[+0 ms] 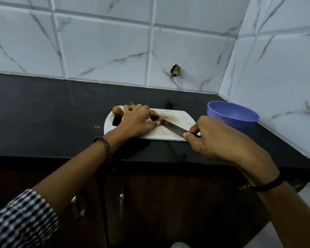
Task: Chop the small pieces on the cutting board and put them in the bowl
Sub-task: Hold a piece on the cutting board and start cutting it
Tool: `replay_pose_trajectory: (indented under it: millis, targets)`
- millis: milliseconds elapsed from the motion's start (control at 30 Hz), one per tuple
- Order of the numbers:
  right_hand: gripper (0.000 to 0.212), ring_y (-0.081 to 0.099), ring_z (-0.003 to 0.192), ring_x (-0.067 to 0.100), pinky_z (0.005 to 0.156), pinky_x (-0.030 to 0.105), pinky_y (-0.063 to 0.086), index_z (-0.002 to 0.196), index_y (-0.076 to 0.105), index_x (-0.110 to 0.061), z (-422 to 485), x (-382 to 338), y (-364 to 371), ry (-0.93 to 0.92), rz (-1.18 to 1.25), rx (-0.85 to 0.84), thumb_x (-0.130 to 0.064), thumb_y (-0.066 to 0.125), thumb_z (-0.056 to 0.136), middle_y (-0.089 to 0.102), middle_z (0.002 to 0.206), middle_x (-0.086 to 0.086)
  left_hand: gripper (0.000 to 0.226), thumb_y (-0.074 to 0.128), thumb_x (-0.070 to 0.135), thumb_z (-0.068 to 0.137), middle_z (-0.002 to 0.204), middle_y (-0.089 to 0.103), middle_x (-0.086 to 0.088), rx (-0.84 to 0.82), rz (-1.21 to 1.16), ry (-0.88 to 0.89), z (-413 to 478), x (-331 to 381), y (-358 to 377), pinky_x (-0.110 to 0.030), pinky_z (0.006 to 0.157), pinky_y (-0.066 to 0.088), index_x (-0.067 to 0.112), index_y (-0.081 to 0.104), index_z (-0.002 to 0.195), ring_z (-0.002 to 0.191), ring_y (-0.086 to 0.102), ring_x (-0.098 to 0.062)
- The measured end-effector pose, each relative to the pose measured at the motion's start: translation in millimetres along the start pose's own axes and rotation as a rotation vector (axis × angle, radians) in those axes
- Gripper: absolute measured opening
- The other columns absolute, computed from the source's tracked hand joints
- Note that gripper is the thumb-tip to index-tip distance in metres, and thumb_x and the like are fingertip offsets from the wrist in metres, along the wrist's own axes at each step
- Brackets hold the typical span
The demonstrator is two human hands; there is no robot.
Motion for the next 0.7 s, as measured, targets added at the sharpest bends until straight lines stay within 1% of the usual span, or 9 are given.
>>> replay_pose_trajectory:
  millis: [100,167,267,333,433,500,567,600,700]
  targets:
    - [0.033,0.061,0.059,0.015,0.054,0.027,0.045,0.089,0.072,-0.014,-9,4,-9,0.007,0.024,-0.052,-0.038,0.052,0.100,0.065,0.069,0.004,0.032,0.052,0.052,0.095,0.111,0.057,0.012,-0.003,0.039,0.016,-3,0,1,-0.047,0.102,0.021,0.033,0.065,0.117,0.114,0.044,-0.011]
    - [0.030,0.062,0.058,0.012,0.053,0.025,0.047,0.099,0.072,-0.020,-12,7,-14,0.035,0.104,-0.069,-0.041,0.052,0.099,0.067,0.069,0.001,0.032,0.051,0.050,0.095,0.117,0.058,0.009,0.011,0.045,0.020,-3,0,1,-0.047,0.102,0.022,0.031,0.064,0.117,0.117,0.045,-0.013]
    - [0.030,0.062,0.055,0.012,0.049,0.023,0.047,0.115,0.067,-0.026,-11,12,-12,0.080,0.246,-0.023,-0.046,0.050,0.099,0.070,0.071,0.005,0.028,0.053,0.045,0.096,0.121,0.058,0.009,0.065,0.043,0.002,-2,-2,-3,-0.047,0.104,0.022,0.031,0.063,0.118,0.121,0.045,-0.014]
    - [0.029,0.061,0.053,0.012,0.047,0.023,0.046,0.115,0.065,-0.027,-7,14,-7,0.089,0.295,0.050,-0.046,0.049,0.099,0.070,0.071,0.007,0.023,0.052,0.045,0.096,0.116,0.060,0.015,0.127,0.056,-0.015,-1,-6,-8,-0.044,0.100,0.022,0.034,0.063,0.113,0.120,0.046,-0.011]
    - [0.027,0.062,0.053,0.015,0.046,0.023,0.047,0.106,0.068,-0.024,5,15,3,0.076,0.426,0.147,-0.043,0.050,0.099,0.071,0.071,0.009,0.021,0.051,0.044,0.096,0.103,0.064,0.020,0.188,0.041,-0.059,-1,-13,-20,-0.038,0.090,0.020,0.034,0.067,0.107,0.113,0.048,-0.009]
    - [0.027,0.066,0.057,0.020,0.052,0.031,0.055,0.103,0.069,-0.024,16,16,13,0.088,0.463,0.200,-0.043,0.050,0.099,0.070,0.073,0.009,0.022,0.053,0.043,0.095,0.100,0.067,0.018,0.220,0.038,-0.101,0,-20,-29,-0.041,0.092,0.021,0.031,0.069,0.104,0.112,0.048,-0.011]
    - [0.029,0.068,0.063,0.024,0.060,0.039,0.059,0.099,0.070,-0.022,30,19,23,0.096,0.484,0.259,-0.043,0.050,0.098,0.069,0.072,0.008,0.022,0.055,0.044,0.092,0.097,0.069,0.016,0.234,0.070,-0.134,1,-29,-35,-0.042,0.093,0.022,0.030,0.070,0.099,0.111,0.048,-0.012]
    - [0.030,0.067,0.060,0.024,0.058,0.039,0.058,0.097,0.070,-0.020,37,19,28,0.092,0.514,0.285,-0.043,0.051,0.097,0.069,0.069,0.007,0.022,0.055,0.046,0.091,0.095,0.069,0.015,0.225,0.103,-0.149,2,-34,-37,-0.043,0.093,0.022,0.030,0.070,0.096,0.111,0.048,-0.012]
    - [0.031,0.059,0.046,0.017,0.047,0.029,0.050,0.093,0.071,-0.017,57,18,42,0.092,0.636,0.341,-0.041,0.053,0.096,0.064,0.062,0.004,0.028,0.057,0.051,0.089,0.085,0.067,0.011,0.168,0.208,-0.201,4,-40,-37,-0.046,0.095,0.024,0.028,0.073,0.091,0.108,0.048,-0.014]
Point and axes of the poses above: each hand's wrist, its own z-axis towards the middle knuckle, its own y-axis out of the palm, x = y × z, the point moved 1 cm from there along z, towards the middle knuckle
